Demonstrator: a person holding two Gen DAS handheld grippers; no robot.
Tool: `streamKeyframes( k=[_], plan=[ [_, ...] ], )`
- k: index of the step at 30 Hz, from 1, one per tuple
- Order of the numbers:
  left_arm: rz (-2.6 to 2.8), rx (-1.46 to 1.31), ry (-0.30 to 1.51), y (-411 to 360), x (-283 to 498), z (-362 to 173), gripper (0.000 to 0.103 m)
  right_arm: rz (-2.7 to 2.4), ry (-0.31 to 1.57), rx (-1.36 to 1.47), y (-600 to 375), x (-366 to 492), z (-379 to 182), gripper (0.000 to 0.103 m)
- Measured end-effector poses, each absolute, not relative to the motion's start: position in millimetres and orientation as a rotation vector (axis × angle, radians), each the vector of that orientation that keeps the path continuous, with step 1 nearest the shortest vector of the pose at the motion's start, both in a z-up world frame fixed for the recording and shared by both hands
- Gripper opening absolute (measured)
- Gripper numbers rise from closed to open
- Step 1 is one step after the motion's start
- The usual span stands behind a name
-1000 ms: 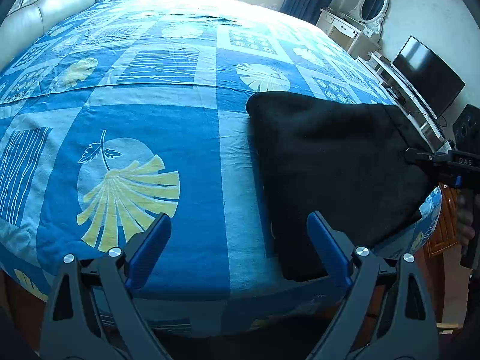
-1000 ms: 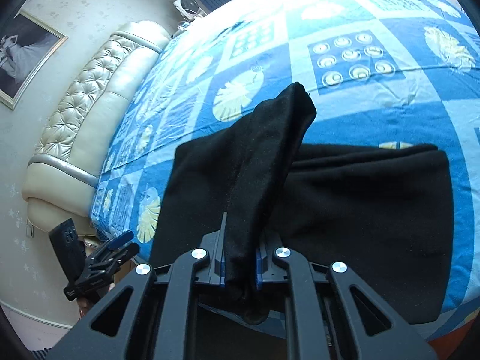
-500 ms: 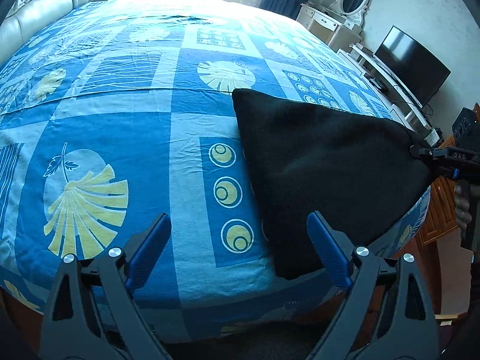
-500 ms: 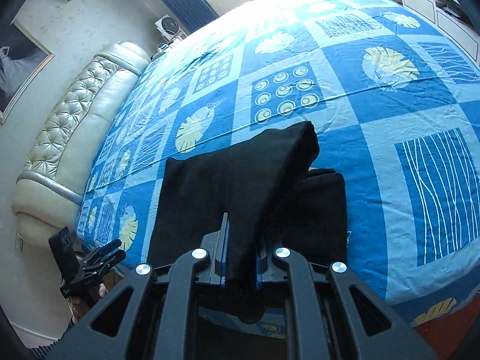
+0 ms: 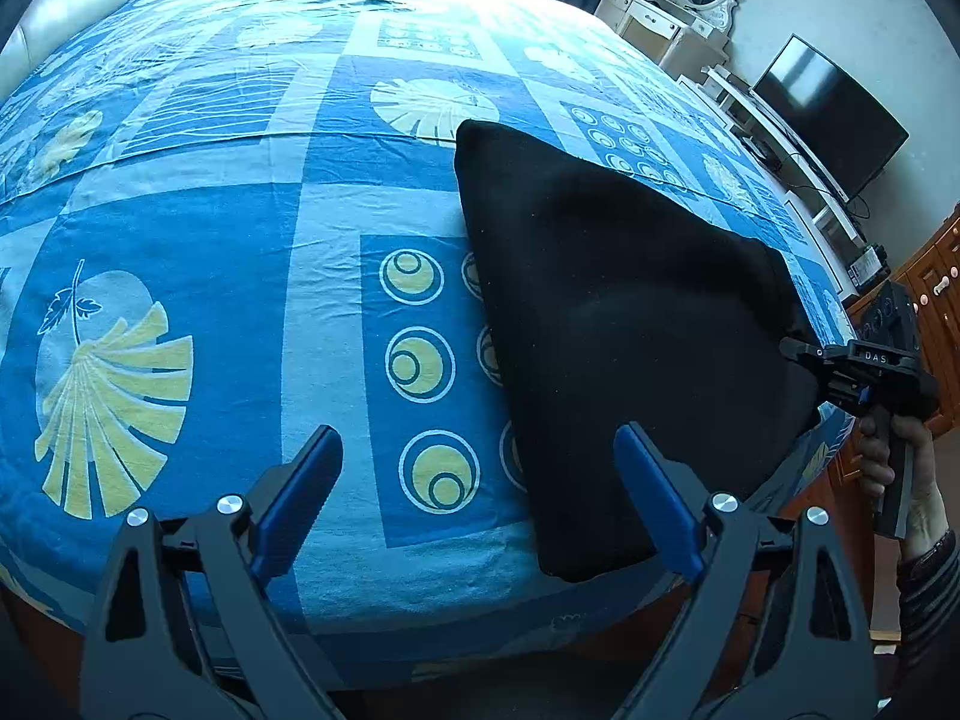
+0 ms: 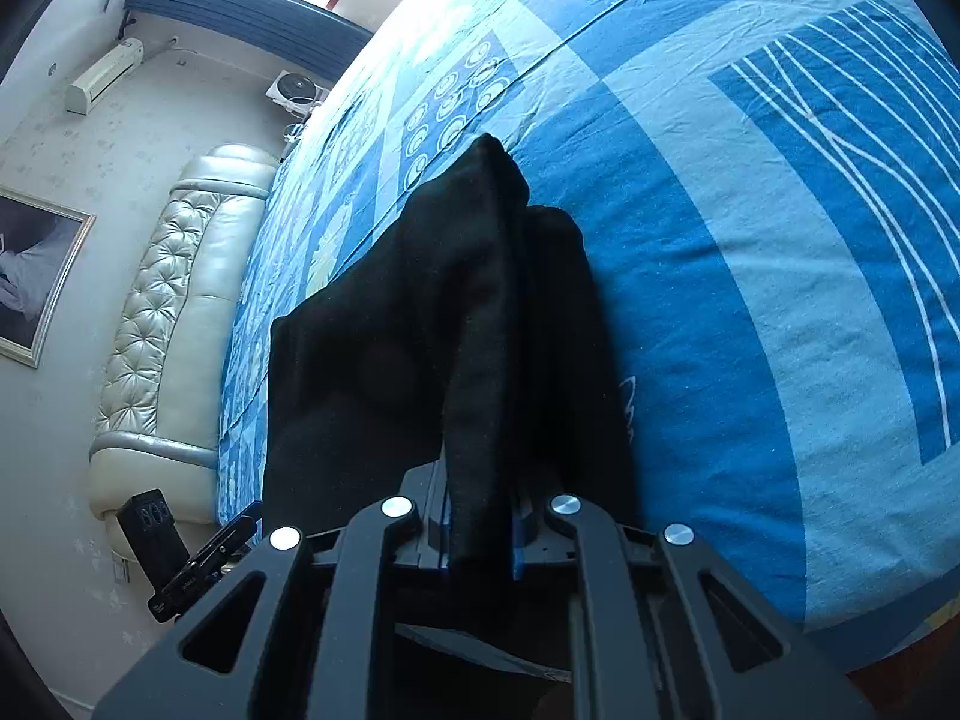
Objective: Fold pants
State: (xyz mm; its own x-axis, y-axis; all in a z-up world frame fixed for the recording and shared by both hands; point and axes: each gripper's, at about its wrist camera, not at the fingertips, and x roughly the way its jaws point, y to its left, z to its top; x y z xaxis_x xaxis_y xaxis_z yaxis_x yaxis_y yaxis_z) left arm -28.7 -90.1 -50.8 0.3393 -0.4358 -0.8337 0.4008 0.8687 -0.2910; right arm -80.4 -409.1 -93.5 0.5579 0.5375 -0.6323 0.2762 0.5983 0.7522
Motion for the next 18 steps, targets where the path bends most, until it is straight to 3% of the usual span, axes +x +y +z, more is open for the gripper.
streamKeyframes(
  k=[18],
  plan=[
    [-0.552,-0.059,1.123,-94,-24,-60,0.092,0.181,0.997,0.949,-419,-93,-90,0.017]
  ],
)
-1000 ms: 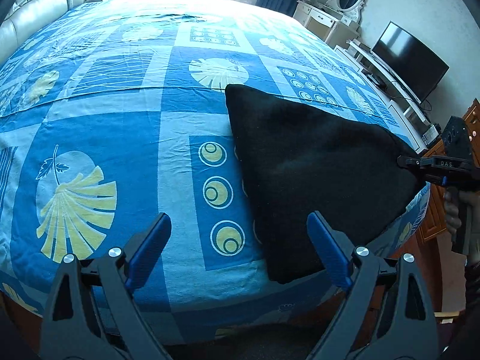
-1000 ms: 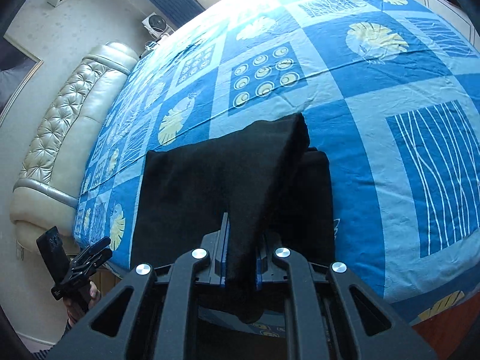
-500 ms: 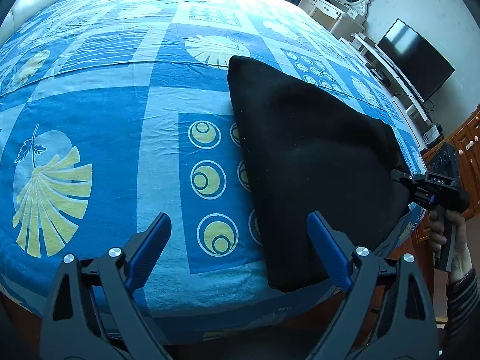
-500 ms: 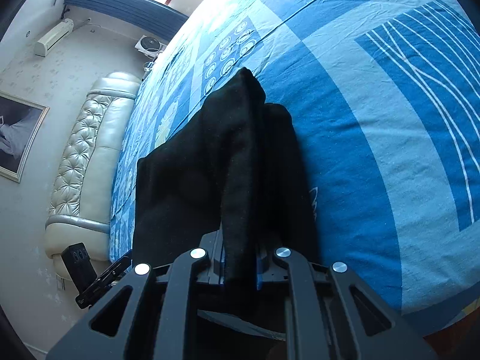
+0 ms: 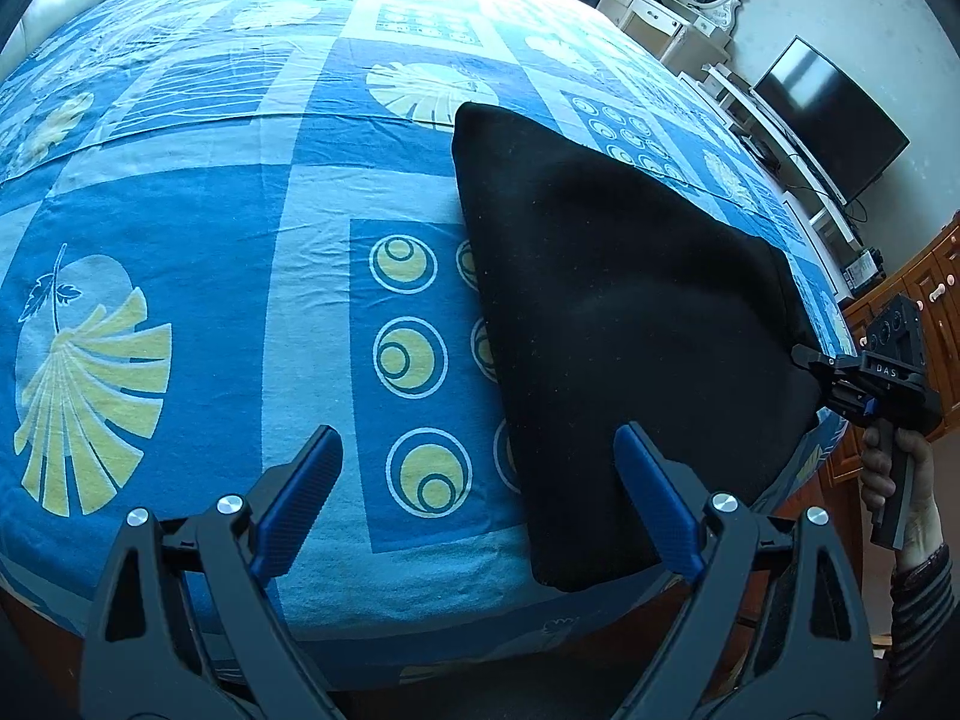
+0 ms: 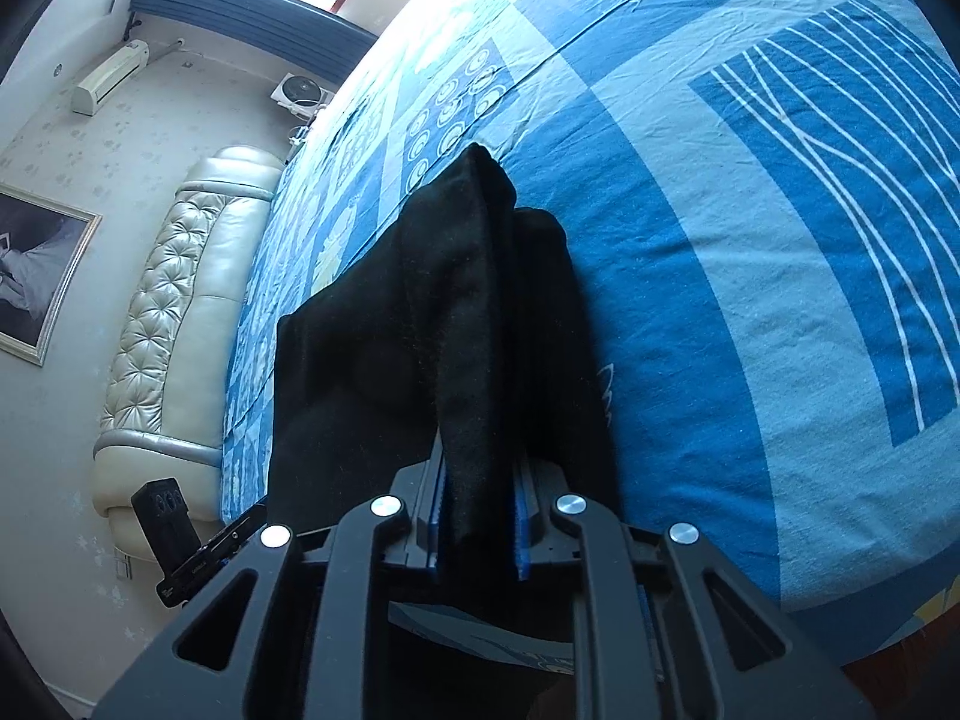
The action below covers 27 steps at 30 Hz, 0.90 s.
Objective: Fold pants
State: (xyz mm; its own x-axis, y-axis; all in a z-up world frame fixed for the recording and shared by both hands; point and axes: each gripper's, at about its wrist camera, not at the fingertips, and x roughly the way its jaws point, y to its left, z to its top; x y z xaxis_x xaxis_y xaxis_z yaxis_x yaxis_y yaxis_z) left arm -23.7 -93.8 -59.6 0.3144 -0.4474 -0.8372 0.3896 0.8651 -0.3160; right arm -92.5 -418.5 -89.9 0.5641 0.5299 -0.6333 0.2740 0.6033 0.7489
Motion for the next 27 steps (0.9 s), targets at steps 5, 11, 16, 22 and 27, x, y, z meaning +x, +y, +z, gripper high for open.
streamKeyframes(
  k=[5,11,16,22,27],
  plan=[
    [-0.566,-0.093,1.147,-91,-21,-63,0.092,0.159,1.0,0.939,-424,-102,-86,0.021],
    [-0.624,-0.143,1.194,-82,-20,-66,0.092,0.048,0.971,0.92,-440,-127,-69,0.062],
    [-0.694,-0.254,1.274,-84,-16,-82,0.092,0.134,0.952,1.02,-441,-137,-80,0.072],
    [-0.74,-0.341,1.287,-91,-16,-88,0.092,0.182,0.971,1.07,-431,-128,-107,0.072],
    [-0.774,-0.394,1.297,-96,-15,-94,0.092,0.254,0.954,1.124,-423,-118,-118,0.073]
  ],
)
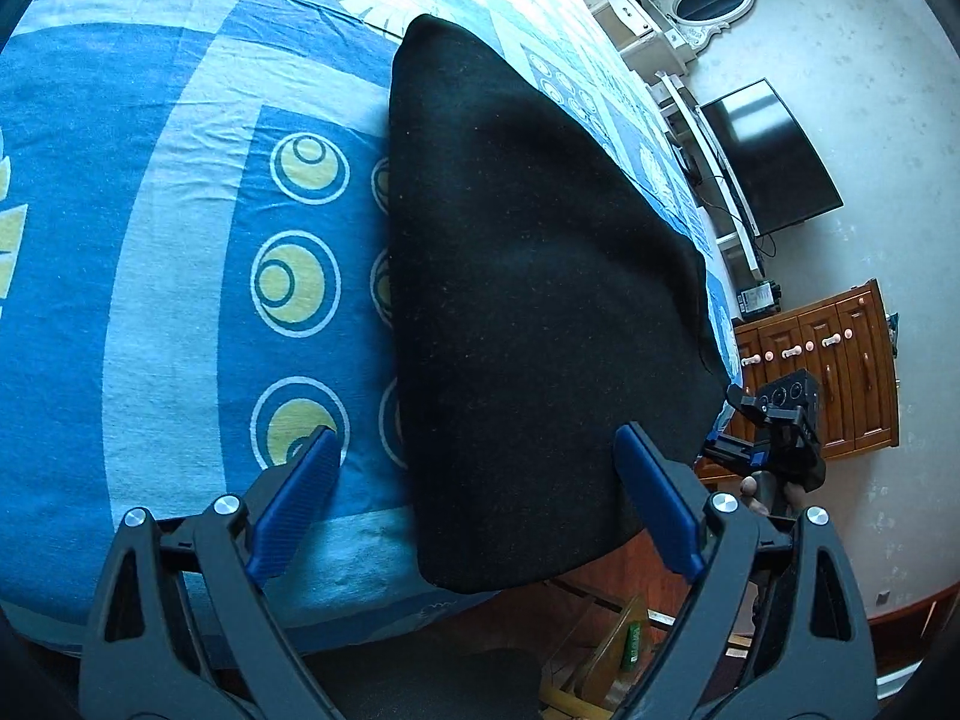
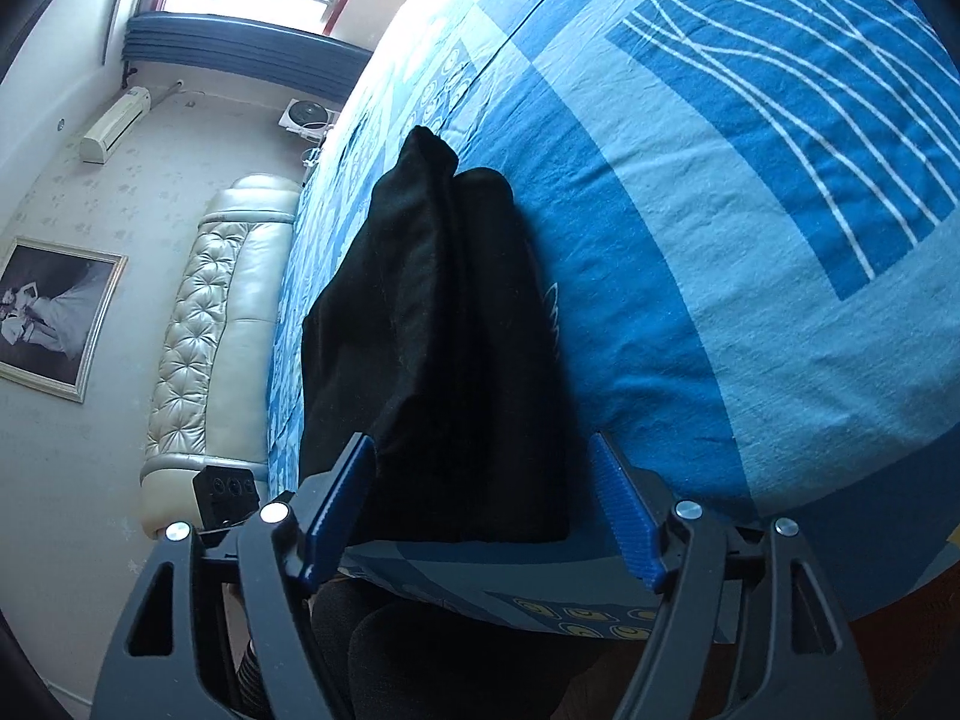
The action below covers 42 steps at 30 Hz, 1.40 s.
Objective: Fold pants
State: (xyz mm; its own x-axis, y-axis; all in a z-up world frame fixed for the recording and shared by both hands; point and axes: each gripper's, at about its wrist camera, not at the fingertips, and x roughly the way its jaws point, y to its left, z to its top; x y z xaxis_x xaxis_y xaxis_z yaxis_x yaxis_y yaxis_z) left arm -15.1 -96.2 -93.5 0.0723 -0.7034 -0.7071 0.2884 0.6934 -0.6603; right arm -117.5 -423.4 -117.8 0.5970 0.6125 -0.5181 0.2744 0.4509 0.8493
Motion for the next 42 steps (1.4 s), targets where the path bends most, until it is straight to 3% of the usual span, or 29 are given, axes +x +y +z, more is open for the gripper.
streamKeyframes(
  k=[4,5,6,7,9,10,11,13,16,24,42],
  plan=[
    [-0.823,-0.508,1.313,-95,-8,-101,0.088,0.286,0.944,1.143,-417,-108,-122,0.074],
    [-0.844,-0.545,1.324,-94,-8,-104,0.081,0.293,0.943,1.142,-414,-105,-121,0.074],
    [-0.859,-0.579,1.35,-95,-7,-108,0.067,0.3,0.944,1.132,-414,-104,-121,0.076],
    [-0.854,-0.606,1.369,-95,-6,-113,0.062,0.302,0.949,1.112,-410,-102,-120,0.076],
    [-0.863,-0.644,1.382,-95,-5,-119,0.052,0.293,0.975,1.052,-405,-99,-118,0.068],
    [-0.864,-0.647,1.387,-95,-4,-120,0.047,0.279,0.997,1.023,-402,-100,-119,0.056],
    [-0.864,-0.649,1.393,-94,-4,-120,0.044,0.278,0.999,1.013,-402,-100,-118,0.051],
    [-0.857,-0.655,1.387,-92,-4,-116,0.033,0.277,0.993,1.003,-400,-101,-115,0.044],
    [-0.833,-0.568,1.338,-96,-6,-96,0.028,0.257,0.984,0.959,-394,-102,-106,0.038],
    [-0.781,-0.501,1.27,-70,6,-67,0.026,0.31,0.978,0.914,-356,-82,-96,0.036],
    [-0.672,-0.591,1.255,21,-16,-75,0.027,0.453,1.037,0.863,-277,-31,-96,0.036]
  ],
)
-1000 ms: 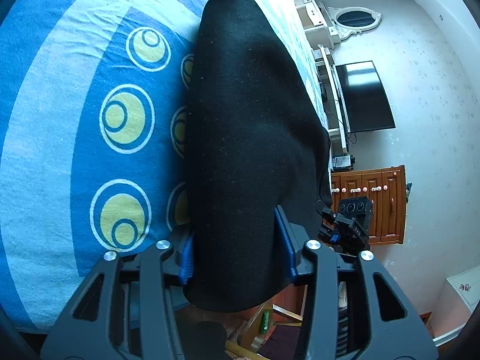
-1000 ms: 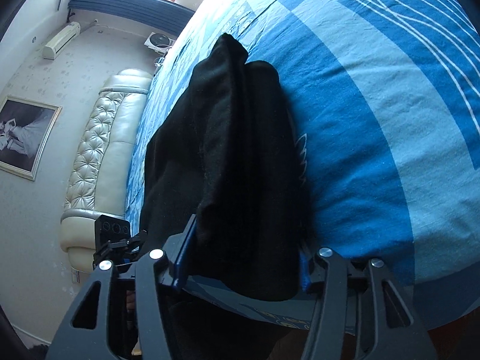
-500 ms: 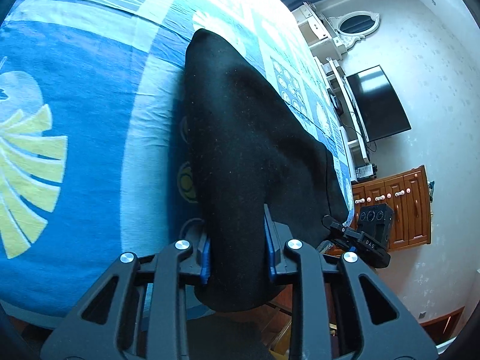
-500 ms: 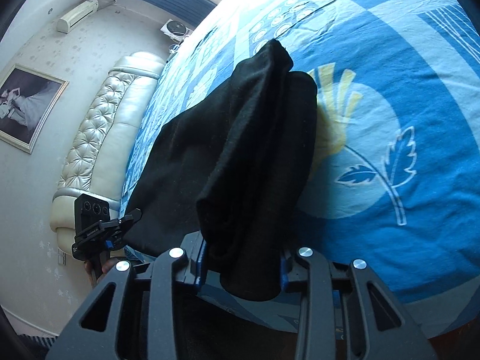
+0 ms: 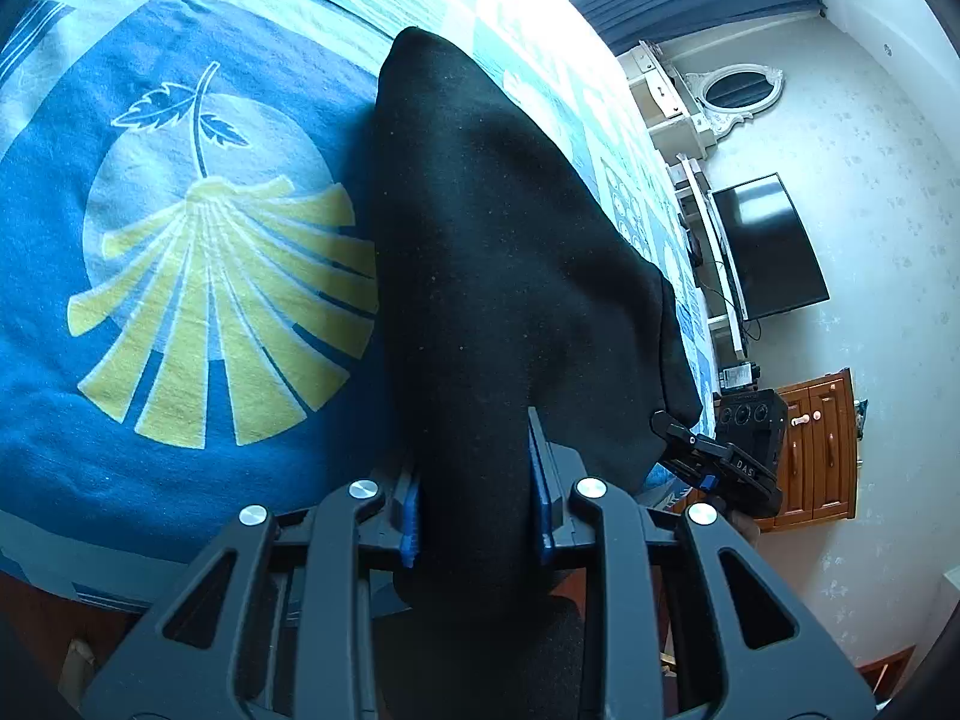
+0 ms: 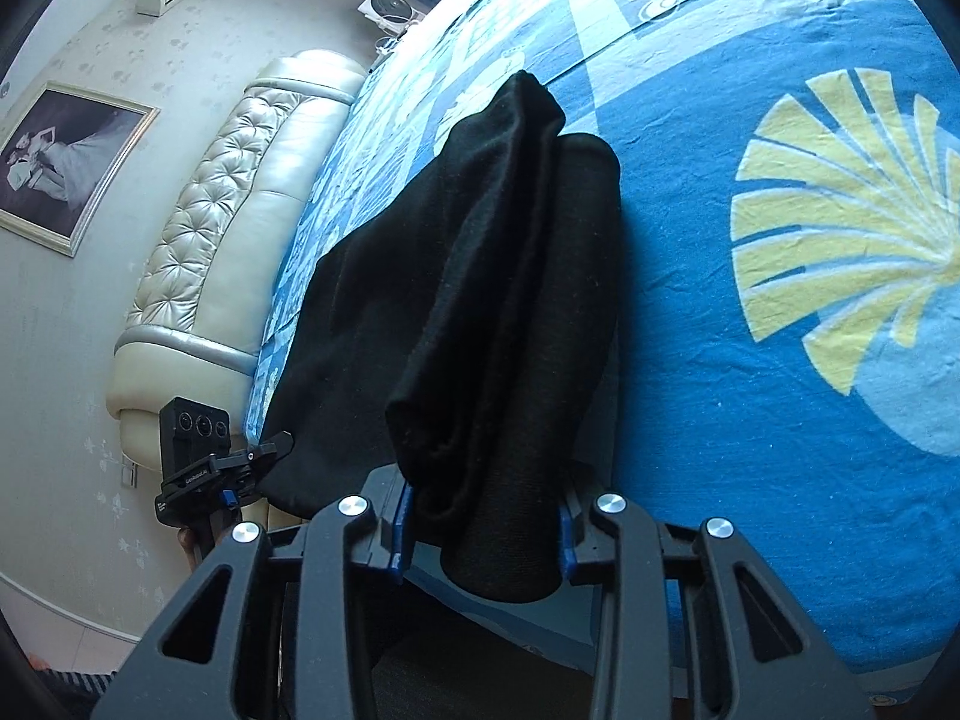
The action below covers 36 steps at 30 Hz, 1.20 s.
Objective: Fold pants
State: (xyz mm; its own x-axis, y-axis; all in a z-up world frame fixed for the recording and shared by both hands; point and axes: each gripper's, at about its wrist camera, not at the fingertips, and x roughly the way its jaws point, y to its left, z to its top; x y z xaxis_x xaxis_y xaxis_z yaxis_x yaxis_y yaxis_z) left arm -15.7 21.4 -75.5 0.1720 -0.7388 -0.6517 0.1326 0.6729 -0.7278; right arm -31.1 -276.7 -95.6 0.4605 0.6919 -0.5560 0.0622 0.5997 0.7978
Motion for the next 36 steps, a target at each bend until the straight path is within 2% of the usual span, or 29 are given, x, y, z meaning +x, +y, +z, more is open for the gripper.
streamKeyframes(
  k=[26,29,33,36],
  plan=[
    [-0.67,-0.567,1.248,24,-14,-81,0.03,0.446,1.015,0.925,-274,-33,-103,0.036],
    [-0.68,-0.552,1.224,25,-17,-81,0.039,0.445,1.012,0.928,-276,-35,-104,0.044],
    [-0.716,-0.573,1.183,33,-24,-75,0.065,0.465,0.999,0.96,-284,-41,-105,0.051],
    [-0.715,-0.558,1.142,47,-27,-66,0.072,0.442,0.98,0.96,-297,-46,-100,0.061]
  ],
)
